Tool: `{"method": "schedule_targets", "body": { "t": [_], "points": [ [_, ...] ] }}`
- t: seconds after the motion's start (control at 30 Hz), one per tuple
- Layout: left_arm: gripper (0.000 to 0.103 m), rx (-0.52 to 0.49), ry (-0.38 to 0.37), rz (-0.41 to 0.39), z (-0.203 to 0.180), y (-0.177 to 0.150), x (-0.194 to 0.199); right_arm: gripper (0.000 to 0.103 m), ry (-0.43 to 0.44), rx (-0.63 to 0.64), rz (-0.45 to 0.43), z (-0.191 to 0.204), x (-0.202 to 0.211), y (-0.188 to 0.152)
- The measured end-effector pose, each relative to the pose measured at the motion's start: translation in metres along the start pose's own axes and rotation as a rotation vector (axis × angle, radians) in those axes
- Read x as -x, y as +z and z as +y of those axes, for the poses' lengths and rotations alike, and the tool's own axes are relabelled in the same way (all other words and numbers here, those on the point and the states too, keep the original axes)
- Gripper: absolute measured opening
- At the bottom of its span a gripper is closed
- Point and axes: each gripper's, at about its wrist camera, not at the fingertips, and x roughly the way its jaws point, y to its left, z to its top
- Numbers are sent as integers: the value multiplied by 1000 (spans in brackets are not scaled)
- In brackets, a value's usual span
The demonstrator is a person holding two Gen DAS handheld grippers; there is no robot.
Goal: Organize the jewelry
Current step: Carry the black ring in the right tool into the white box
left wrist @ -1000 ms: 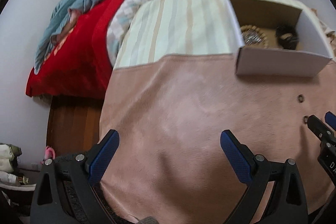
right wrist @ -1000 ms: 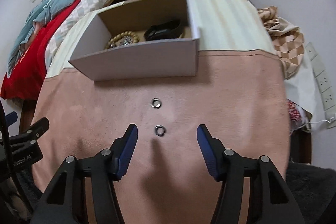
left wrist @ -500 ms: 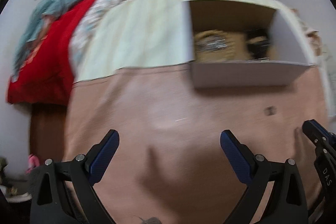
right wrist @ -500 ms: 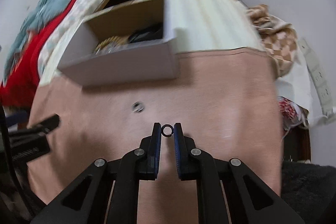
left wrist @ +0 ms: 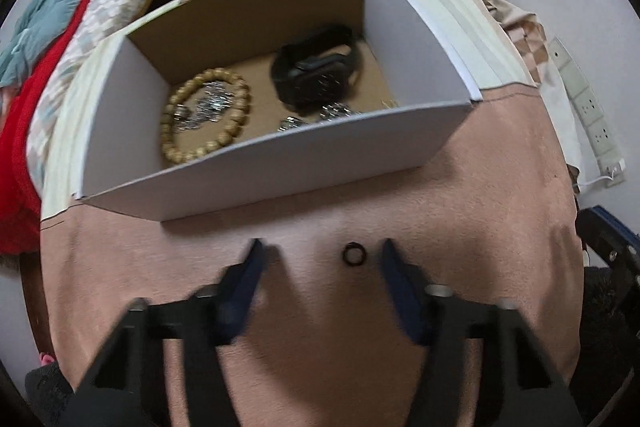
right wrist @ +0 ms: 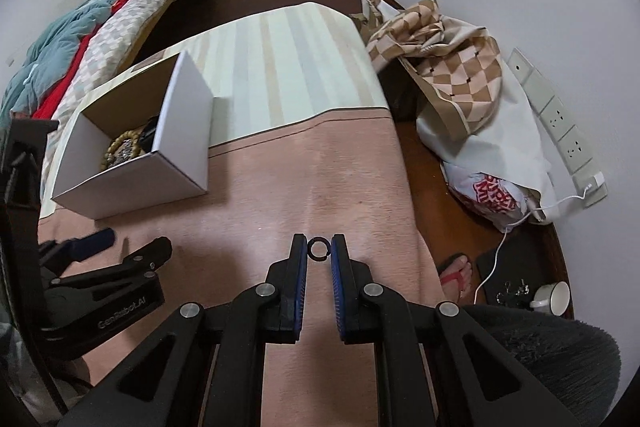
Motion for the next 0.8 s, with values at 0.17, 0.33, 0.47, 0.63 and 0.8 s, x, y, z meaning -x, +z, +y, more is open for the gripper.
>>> {"method": "schedule_targets", "body": {
  "t": [0.17, 0.33, 0.47, 0.63, 0.8],
  "points": [
    [10, -31, -9, -16, 0, 3, 1, 13, 2, -1, -1, 2, -3, 1],
    [10, -28, -16, -44, 8, 4, 15, 13, 17, 11, -19, 10, 8, 3],
    [10, -13, -45, -82, 20, 6, 43, 13, 45, 9, -50, 16, 25, 11],
    [10, 35, -85, -160, 46, 19, 92, 13, 119, 12, -93, 31, 55, 28],
    [10, 106, -113, -200, 85, 54, 121, 13, 254, 53, -76, 66, 60, 66]
  ]
}}
